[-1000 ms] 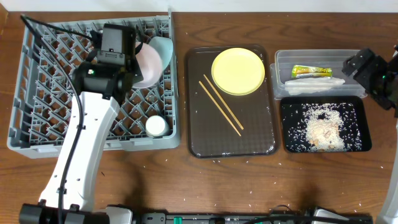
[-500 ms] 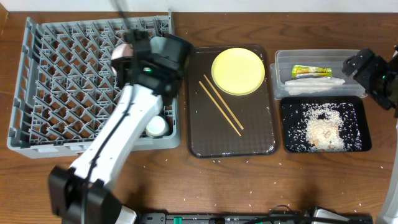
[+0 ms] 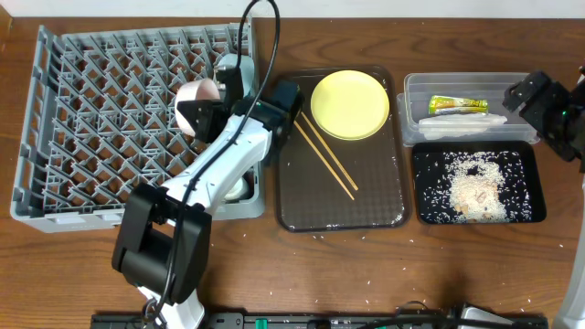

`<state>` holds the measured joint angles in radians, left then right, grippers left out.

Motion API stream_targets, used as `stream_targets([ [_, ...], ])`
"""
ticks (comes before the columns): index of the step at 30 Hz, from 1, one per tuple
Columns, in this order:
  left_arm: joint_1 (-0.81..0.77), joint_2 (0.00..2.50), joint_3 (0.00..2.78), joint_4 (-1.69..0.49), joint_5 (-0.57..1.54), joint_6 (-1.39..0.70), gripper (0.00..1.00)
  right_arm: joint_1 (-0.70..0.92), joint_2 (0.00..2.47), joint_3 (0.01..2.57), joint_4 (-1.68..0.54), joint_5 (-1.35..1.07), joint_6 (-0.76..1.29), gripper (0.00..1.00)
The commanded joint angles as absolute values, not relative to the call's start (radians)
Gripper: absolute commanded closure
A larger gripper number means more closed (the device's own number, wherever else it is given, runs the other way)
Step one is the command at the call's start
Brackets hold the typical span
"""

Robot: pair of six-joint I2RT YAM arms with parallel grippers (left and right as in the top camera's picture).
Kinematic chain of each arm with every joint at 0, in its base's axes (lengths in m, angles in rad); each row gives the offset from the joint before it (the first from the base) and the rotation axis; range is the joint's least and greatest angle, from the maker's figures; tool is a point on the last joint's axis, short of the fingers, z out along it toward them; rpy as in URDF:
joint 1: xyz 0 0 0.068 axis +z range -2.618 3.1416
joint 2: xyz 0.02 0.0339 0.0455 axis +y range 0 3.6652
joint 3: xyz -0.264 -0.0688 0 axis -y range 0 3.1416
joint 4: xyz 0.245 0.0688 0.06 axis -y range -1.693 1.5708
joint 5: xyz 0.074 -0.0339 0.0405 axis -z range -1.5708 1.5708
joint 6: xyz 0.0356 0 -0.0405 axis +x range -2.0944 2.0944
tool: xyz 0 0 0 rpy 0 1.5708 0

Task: Sort waste into correct bins and load items into the dishwasher
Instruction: 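Carry pink bowl into dish rack with left gripper and release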

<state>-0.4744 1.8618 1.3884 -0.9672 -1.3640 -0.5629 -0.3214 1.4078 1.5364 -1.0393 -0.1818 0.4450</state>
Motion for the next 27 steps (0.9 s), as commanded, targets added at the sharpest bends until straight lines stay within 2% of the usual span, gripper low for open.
stream_targets([
  [1,-0.477,1.872,1.35,-0.971,-1.407,-0.642,0.93,-0.326,1.407,1.538,-1.041,-0.172,0.459,0.01],
  [27,-0.519,1.876,1.249,-0.934,-1.369,-0.693,0.92,-0.326,1.407,1.538,-1.041,-0.172,0.459,0.01],
])
